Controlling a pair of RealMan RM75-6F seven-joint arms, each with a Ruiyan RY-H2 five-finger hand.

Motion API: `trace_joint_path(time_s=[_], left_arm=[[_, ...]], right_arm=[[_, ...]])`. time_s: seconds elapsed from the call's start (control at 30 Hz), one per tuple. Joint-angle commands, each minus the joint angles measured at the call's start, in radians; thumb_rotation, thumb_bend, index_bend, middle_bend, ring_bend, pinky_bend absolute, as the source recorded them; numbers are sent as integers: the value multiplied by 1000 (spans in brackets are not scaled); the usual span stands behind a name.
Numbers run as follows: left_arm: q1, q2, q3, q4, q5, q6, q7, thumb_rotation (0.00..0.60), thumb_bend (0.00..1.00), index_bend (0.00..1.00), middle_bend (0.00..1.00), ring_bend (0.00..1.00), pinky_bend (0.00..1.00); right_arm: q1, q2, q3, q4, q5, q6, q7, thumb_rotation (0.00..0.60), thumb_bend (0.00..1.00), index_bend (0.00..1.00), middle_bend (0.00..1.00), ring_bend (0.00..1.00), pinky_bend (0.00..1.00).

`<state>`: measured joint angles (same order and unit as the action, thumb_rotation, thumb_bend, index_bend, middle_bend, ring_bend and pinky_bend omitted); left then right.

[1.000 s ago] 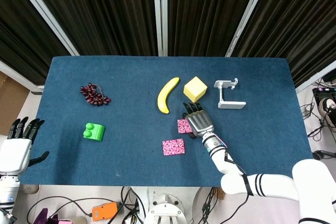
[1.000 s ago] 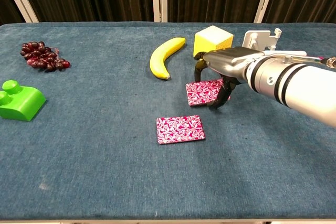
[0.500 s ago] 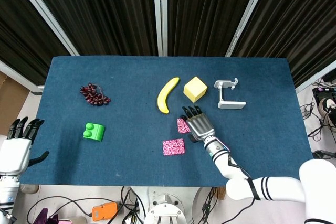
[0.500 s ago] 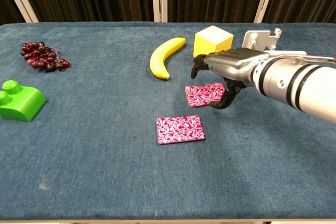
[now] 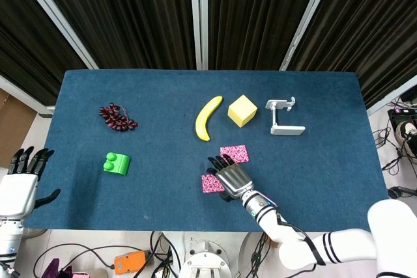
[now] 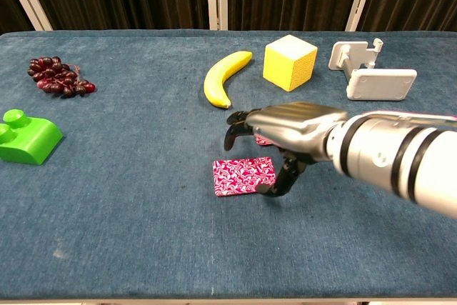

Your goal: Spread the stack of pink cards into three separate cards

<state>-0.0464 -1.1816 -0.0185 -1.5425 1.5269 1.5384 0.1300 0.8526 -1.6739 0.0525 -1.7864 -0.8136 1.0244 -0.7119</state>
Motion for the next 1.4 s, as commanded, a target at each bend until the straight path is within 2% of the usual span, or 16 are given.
trace_joint_path(time_s=[0.03, 0.83, 1.4], left_arm=[[2, -1, 1, 4, 0, 2, -6, 600, 80, 129, 123, 18, 46], [4, -11, 1, 26, -1, -2, -22, 600, 80, 129, 123, 18, 46], [2, -8, -1, 21, 1, -3, -14, 600, 80, 130, 123, 17, 45]], right_arm=[[2, -34, -3, 23, 5, 26, -22, 600, 481, 301, 58, 0, 0], [-2, -75, -8, 57, 35, 49, -66, 600, 481, 312, 58, 0, 0], [-15, -75, 4, 62, 14, 56, -44, 600, 481, 422, 57, 0, 0]])
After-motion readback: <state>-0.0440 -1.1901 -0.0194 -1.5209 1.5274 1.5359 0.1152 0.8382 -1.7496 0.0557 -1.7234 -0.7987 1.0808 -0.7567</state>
